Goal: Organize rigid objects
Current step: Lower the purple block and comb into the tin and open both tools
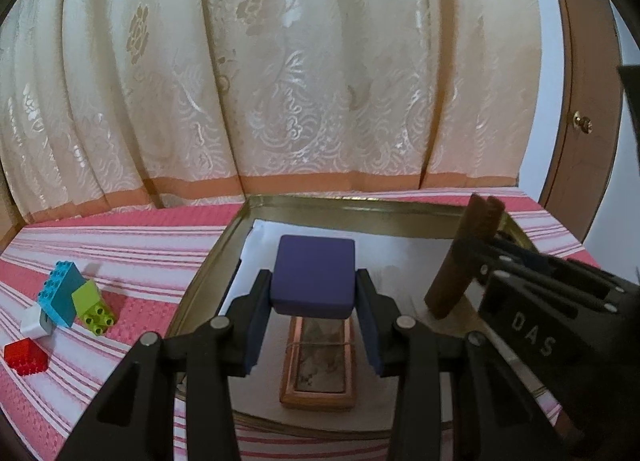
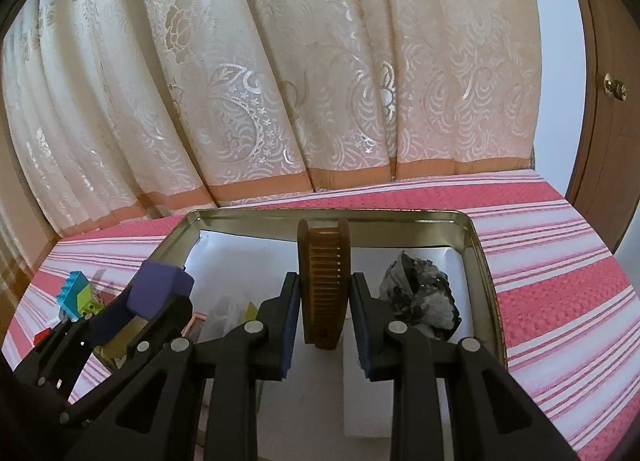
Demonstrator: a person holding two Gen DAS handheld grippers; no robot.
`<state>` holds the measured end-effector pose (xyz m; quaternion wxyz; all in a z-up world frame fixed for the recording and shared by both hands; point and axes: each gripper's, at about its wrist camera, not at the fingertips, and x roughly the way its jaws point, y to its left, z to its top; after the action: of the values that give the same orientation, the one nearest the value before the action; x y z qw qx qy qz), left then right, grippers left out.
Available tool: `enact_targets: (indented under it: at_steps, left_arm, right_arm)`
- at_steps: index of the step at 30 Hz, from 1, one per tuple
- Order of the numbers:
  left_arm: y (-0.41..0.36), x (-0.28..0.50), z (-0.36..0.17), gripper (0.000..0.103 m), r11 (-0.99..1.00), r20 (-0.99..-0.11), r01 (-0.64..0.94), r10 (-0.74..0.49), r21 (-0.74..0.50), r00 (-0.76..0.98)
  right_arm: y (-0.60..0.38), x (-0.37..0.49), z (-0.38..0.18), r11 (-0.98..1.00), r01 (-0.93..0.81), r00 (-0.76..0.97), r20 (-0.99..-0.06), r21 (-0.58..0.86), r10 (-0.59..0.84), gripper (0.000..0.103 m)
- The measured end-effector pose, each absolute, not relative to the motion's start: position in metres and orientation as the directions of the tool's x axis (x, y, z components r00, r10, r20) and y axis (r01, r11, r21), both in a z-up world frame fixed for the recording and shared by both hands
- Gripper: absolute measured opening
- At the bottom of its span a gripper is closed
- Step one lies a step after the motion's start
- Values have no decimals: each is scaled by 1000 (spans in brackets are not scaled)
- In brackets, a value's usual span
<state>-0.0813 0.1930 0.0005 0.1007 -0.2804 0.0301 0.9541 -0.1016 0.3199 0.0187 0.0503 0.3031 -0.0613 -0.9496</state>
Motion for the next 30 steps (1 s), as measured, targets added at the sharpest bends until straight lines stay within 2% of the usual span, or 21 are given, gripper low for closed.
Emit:
enact_targets:
  at_steps: [4,5,6,7,8,9,10,13,16,23,27,30]
  left_arm:
    - [193,-88,-8,44,-981,-582,-195,152,11,-799]
    - [192,-88,-7,55,-981,-580,-192,153,6,-800]
    - [191,-87,-6,72,-982,-574,-187,151,4,-805]
    - [189,-84,-5,81,-985,-559,-174,142,5,-817]
    - [187,-80,-2,98,-986,-539,-167,138,6,-831]
    - [185,-77,0,103,-986,-521,-167,139,6,-842]
    - [184,-72,3,103,-986,-490,-167,141,10,-860]
    - [183,-63,11,103,-986,-436,-160,121,55,-892]
    - [180,-58,15,103,-988,-395,-140,101,72,-913]
    - [171,-58,11,103,-988,-390,-120,74,95,-918]
    - [165,-55,11,103,-990,-383,-113,71,87,-921]
    - [160,-54,11,103,-991,-370,-100,61,88,-927]
  right_arm:
    - [320,-103,17,-987,56,-827,-547,149,-129,28]
    - [321,-104,17,-985,60,-830,-540,161,-139,30]
    - [323,-103,18,-983,61,-833,-534,176,-147,38]
    - [325,-102,19,-979,62,-837,-524,194,-157,52]
    - [327,-99,21,-976,57,-846,-508,211,-159,61]
    - [329,-97,23,-974,48,-857,-492,222,-154,77]
    - [333,-91,27,-971,30,-875,-463,236,-139,82]
    - [342,-80,35,-965,3,-910,-400,263,-112,82]
    - [349,-79,35,-961,-37,-913,-399,276,-79,83]
    - [360,-82,28,-936,-61,-894,-437,345,-103,83]
    - [358,-73,32,-944,-70,-916,-395,322,-66,83]
    - [353,-60,39,-958,-86,-945,-327,275,-9,84]
